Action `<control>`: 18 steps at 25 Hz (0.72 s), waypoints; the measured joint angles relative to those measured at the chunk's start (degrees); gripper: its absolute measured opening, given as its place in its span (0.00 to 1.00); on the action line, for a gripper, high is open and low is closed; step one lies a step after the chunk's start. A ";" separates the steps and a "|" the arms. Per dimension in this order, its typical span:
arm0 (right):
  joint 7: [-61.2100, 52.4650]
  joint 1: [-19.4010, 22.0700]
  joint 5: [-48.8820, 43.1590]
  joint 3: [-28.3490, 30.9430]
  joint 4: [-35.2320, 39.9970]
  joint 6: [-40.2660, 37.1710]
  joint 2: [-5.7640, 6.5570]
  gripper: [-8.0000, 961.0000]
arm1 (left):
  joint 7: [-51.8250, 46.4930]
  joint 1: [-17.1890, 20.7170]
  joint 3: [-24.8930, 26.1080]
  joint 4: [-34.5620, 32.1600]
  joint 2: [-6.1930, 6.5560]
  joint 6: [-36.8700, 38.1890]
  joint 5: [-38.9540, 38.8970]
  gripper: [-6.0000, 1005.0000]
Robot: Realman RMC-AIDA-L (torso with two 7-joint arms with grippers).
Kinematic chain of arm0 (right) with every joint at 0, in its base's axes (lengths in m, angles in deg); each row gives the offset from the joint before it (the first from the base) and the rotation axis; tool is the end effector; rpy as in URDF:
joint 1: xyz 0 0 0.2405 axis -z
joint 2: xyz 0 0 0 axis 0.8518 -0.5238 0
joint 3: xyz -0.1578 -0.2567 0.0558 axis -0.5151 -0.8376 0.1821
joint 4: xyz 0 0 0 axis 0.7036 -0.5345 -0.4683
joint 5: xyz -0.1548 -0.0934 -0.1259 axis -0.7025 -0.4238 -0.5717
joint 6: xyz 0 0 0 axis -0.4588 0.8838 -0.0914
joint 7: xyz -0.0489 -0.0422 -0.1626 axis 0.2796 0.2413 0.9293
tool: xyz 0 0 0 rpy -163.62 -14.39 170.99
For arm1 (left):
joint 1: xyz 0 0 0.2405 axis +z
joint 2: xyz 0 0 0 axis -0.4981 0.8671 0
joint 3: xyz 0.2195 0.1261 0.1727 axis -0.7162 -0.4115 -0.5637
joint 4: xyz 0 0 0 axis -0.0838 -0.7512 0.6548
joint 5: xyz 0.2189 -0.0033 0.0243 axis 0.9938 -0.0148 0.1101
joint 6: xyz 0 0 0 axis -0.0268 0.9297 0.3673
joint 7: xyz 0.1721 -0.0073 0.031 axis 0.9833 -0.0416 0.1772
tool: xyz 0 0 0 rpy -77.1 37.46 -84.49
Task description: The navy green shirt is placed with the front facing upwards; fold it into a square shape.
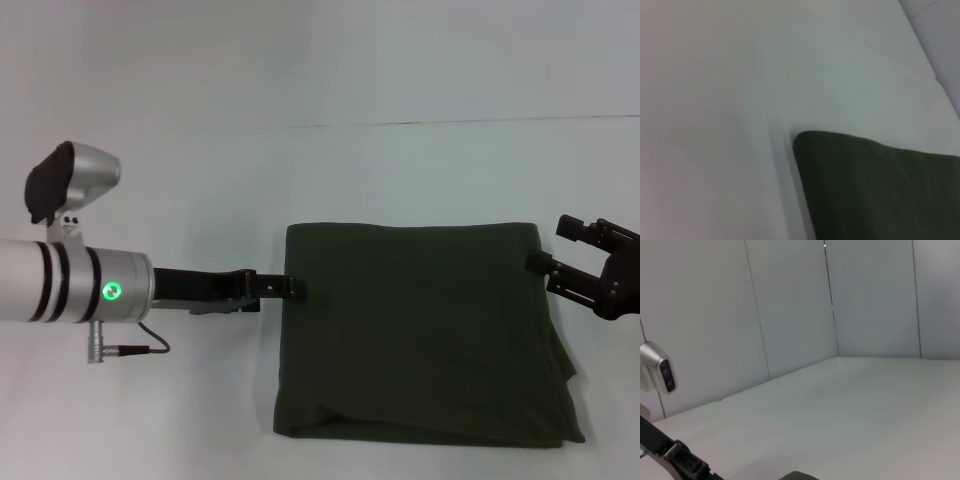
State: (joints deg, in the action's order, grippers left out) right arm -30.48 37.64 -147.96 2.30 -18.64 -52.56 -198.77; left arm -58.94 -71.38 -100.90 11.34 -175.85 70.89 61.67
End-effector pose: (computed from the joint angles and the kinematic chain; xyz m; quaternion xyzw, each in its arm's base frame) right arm 0.3646 0.3393 -0.0141 -0.8725 0.2334 0.2987 0.3084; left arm -0.2816 0.4244 -0.1155 -0.7870 -0.5936 -0.1349 0.1005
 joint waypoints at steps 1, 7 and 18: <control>-0.03 -0.02 -0.01 -0.01 0.00 0.02 0.00 0.76 | -0.01 -0.27 -0.15 0.39 -0.02 -0.30 0.03 0.90; -0.13 -0.09 -0.02 0.05 0.00 0.12 0.05 0.76 | 0.03 -1.26 -0.36 1.31 -1.00 -0.63 0.08 0.90; -0.28 0.03 -0.02 0.04 0.00 0.23 0.18 0.76 | 0.63 -3.34 -2.76 3.02 -1.84 -1.96 0.15 0.87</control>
State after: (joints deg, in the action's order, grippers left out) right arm -30.76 37.67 -147.98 2.34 -18.64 -52.32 -198.59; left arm -58.31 -74.71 -103.66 14.36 -177.69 68.93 61.82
